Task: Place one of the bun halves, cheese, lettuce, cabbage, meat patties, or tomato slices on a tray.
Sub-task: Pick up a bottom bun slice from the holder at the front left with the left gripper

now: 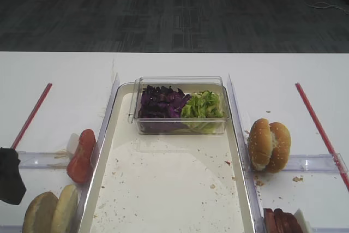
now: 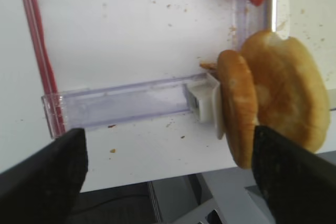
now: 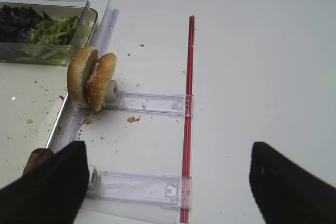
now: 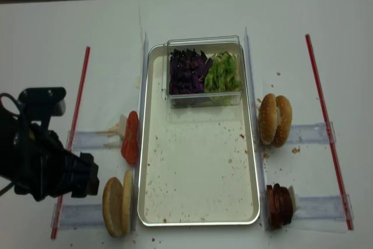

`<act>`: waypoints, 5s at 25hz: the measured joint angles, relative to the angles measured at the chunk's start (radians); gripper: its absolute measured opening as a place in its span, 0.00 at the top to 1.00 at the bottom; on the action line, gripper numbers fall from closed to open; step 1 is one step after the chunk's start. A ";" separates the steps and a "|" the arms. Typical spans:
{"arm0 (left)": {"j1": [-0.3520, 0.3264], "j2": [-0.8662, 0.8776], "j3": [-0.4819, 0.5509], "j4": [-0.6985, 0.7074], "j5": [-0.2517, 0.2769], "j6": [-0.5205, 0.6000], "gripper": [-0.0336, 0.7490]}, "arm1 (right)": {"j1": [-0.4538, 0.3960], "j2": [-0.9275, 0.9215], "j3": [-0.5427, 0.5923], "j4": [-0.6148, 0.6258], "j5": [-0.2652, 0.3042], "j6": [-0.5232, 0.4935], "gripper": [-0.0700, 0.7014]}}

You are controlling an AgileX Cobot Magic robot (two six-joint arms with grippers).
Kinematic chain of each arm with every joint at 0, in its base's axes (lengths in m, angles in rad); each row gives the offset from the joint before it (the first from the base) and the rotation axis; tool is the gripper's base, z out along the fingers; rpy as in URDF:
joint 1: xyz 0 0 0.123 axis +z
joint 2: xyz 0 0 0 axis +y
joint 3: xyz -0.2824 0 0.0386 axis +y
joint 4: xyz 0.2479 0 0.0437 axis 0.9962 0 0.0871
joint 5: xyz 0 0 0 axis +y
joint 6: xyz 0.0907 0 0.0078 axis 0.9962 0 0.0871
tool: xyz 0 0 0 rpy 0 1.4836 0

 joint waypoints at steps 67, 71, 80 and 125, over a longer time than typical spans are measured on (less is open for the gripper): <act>-0.544 0.322 -0.086 0.098 -0.188 -0.469 0.31 | 0.000 0.000 0.000 0.000 0.002 0.000 0.07; -0.544 0.322 -0.086 0.129 -0.177 -0.482 0.44 | 0.000 0.000 0.000 0.000 0.002 0.000 0.07; -0.544 0.322 -0.086 0.155 -0.162 -0.491 0.72 | 0.000 0.000 0.000 0.000 0.002 0.000 0.07; -0.420 0.118 -0.171 0.146 -0.139 -0.442 0.84 | 0.000 0.000 0.000 0.000 0.000 0.000 0.07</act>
